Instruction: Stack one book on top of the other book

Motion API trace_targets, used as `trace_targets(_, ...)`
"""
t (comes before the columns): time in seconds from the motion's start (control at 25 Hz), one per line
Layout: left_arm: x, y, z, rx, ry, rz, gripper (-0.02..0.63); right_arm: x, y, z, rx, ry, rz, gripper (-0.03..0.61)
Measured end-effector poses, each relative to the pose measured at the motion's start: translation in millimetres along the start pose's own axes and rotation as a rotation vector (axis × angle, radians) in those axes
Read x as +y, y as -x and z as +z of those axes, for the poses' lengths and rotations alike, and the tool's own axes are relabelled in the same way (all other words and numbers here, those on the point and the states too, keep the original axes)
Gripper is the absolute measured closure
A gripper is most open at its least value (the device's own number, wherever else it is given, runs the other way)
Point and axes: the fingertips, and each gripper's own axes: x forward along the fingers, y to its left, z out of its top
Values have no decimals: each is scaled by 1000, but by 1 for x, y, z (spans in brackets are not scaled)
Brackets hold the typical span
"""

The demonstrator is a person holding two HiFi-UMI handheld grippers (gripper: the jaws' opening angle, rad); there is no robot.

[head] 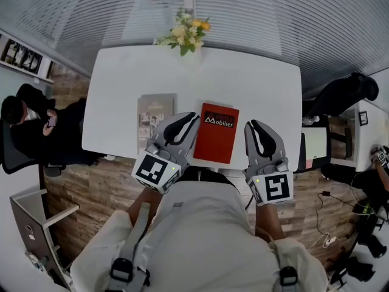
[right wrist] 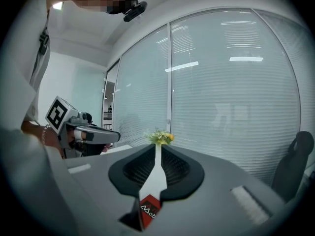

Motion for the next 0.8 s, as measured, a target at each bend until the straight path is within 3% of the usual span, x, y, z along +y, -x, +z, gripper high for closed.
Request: trace_targets(0.8, 15, -11, -93, 184, 131, 8, 502, -5, -9, -94, 192, -71, -7, 482)
